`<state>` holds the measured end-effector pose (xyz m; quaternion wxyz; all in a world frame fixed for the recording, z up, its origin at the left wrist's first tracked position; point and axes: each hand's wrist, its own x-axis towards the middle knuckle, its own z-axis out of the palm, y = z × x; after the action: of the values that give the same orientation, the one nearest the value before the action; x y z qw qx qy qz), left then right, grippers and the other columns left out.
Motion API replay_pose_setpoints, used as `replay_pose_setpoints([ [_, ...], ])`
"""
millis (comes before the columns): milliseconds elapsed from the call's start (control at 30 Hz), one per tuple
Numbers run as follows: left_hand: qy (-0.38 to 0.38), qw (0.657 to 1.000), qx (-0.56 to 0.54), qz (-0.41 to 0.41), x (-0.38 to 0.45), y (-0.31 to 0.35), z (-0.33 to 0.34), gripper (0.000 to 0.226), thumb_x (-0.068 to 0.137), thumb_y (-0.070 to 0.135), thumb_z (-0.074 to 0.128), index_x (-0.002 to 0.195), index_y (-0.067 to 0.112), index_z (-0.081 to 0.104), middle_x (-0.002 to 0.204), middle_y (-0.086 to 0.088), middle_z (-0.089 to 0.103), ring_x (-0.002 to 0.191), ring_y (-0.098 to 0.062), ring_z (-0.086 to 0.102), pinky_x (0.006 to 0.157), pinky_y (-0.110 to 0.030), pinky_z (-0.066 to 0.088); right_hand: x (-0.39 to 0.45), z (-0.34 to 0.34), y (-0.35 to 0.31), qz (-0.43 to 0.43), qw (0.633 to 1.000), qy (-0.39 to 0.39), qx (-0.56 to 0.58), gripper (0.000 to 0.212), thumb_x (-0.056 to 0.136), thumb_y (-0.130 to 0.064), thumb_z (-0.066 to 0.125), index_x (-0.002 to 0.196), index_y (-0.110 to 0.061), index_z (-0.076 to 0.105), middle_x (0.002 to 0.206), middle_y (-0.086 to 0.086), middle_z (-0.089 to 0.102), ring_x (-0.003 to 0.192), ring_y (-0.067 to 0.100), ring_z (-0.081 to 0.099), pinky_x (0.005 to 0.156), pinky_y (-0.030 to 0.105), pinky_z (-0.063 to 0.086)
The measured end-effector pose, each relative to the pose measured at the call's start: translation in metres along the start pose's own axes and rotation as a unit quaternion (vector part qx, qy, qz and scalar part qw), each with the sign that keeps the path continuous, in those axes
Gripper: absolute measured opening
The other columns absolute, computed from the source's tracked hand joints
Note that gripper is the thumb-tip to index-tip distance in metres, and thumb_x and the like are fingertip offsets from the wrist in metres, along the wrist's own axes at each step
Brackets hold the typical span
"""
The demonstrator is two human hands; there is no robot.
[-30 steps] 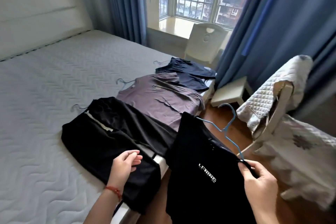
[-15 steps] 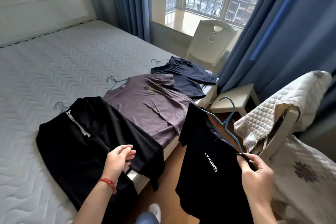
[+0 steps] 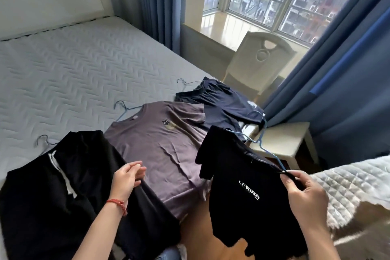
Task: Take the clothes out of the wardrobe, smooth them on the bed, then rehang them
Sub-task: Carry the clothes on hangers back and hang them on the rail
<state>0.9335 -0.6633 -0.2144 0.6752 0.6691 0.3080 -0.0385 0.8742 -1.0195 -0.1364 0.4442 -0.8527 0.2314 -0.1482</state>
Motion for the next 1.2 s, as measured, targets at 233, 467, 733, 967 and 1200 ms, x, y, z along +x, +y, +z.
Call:
replay_pose_setpoints([
  [233,0.041,0.999,-0.022,0.013,0.062,0.041,0.032,0.021,0.094,0.007,0.042,0.089,0.016,0.060,0.081,-0.003,0.063,0.073,-0.014,0.059,0.064,-0.025,0.042,0.113,0.036,-0.028,-0.060,0.997,-0.040,-0.032,0.040,0.079,-0.015,0.070,0.064,-0.051,0.060,0.062,-0.012,0.065,0.076,0.006,0.055,0.061,0.004,0.037],
  [467,0.134,0.990,-0.051,-0.004,0.119,0.056,0.071,0.018,0.093,0.006,0.044,0.095,0.011,0.061,0.080,-0.002,0.063,0.073,-0.013,0.058,0.063,-0.024,0.040,0.241,0.101,-0.042,-0.108,0.981,-0.158,-0.039,0.033,0.076,-0.009,0.073,0.067,-0.040,0.065,0.070,-0.044,0.057,0.070,-0.020,0.053,0.063,-0.002,0.034],
  [733,0.237,0.970,-0.044,-0.037,0.199,0.072,0.126,0.024,0.093,0.004,0.043,0.110,-0.002,0.059,0.078,-0.003,0.060,0.069,-0.011,0.055,0.060,-0.023,0.040,0.356,0.183,-0.041,-0.157,0.940,-0.299,-0.055,0.050,0.074,-0.009,0.073,0.069,-0.057,0.059,0.081,-0.035,0.060,0.075,-0.019,0.054,0.065,-0.002,0.036],
  [967,0.264,0.961,-0.045,-0.068,0.298,0.065,0.141,0.028,0.093,0.004,0.043,0.114,-0.007,0.056,0.097,-0.015,0.058,0.066,-0.010,0.053,0.057,-0.021,0.039,0.403,0.250,-0.027,-0.178,0.918,-0.347,-0.069,0.055,0.073,-0.009,0.074,0.067,-0.061,0.057,0.078,-0.039,0.059,0.074,-0.014,0.057,0.062,-0.001,0.037],
  [1200,0.249,0.961,-0.056,-0.106,0.407,0.036,0.140,0.030,0.094,0.009,0.044,0.117,-0.004,0.056,0.103,-0.013,0.058,0.085,-0.020,0.057,0.066,-0.024,0.043,0.432,0.307,-0.013,-0.193,0.907,-0.363,-0.090,0.052,0.071,-0.009,0.076,0.069,-0.058,0.058,0.083,-0.034,0.061,0.075,-0.010,0.056,0.064,0.001,0.038],
])
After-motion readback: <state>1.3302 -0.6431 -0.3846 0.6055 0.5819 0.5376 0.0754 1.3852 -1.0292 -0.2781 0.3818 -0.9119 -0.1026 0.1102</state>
